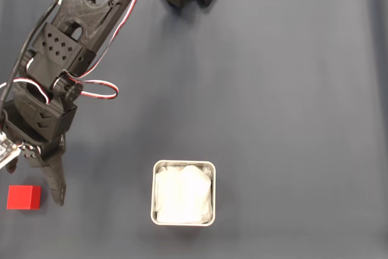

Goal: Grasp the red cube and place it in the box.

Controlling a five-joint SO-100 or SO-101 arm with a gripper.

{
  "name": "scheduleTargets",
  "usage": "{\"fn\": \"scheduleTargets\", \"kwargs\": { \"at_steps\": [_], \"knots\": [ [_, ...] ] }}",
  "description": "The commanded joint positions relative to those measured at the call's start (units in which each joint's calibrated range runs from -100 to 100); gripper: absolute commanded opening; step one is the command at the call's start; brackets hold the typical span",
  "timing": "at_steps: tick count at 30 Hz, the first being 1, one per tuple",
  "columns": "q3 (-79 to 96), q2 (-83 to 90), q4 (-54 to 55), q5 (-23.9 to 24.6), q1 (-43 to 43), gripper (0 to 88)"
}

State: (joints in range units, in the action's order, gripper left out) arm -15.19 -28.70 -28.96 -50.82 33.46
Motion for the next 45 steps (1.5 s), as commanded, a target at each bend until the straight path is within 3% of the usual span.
{"fn": "scheduleTargets", "kwargs": {
  "at_steps": [1,45],
  "knots": [
    [-4.2,-0.3,1.3,-0.3,0.6,40.8],
    [-23.2,-17.7,2.6,0.7,1.3,42.6]
  ]
}}
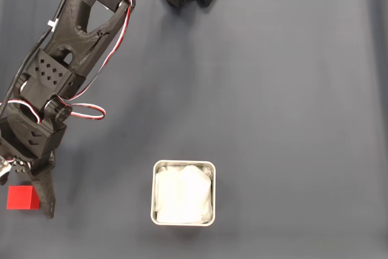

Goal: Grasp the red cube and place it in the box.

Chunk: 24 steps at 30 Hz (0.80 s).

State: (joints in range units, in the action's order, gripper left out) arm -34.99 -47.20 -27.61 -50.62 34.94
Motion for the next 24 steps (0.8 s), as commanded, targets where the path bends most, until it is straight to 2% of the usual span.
{"fn": "scheduleTargets", "kwargs": {
  "at_steps": [1,24],
  "knots": [
    [-3.7,0.5,1.2,0.6,-0.4,42.6],
    [-6.6,-2.1,0.6,1.4,-2.4,42.6]
  ]
}}
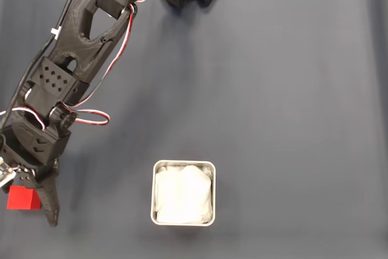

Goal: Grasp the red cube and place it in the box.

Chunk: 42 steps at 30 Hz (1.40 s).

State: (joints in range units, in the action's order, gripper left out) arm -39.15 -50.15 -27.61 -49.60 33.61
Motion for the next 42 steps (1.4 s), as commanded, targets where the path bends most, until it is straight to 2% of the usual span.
{"fn": "scheduleTargets", "kwargs": {
  "at_steps": [1,24,31,42],
  "knots": [
    [-2.5,0.8,0.6,0.4,-1.2,42.6],
    [-1.9,2.3,-0.6,0.7,-2.5,41.6],
    [-0.6,3.0,-0.9,0.0,-2.6,37.1],
    [0.2,4.1,-1.6,-0.8,-2.9,24.6]
  ]
}}
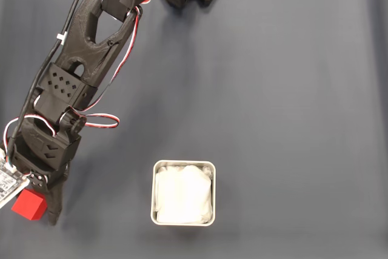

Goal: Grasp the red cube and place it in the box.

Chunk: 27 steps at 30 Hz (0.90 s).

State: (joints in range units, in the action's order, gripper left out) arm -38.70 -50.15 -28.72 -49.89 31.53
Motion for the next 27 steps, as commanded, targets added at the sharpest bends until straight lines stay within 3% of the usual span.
{"fn": "scheduleTargets", "kwargs": {
  "at_steps": [1,17,27],
  "knots": [
    [-0.3,4.1,-0.5,-0.5,-0.8,23.3],
    [-0.4,4.7,-0.5,-0.7,-0.8,6.5],
    [-0.3,5.2,-0.5,-0.8,-0.8,4.3]
  ]
}}
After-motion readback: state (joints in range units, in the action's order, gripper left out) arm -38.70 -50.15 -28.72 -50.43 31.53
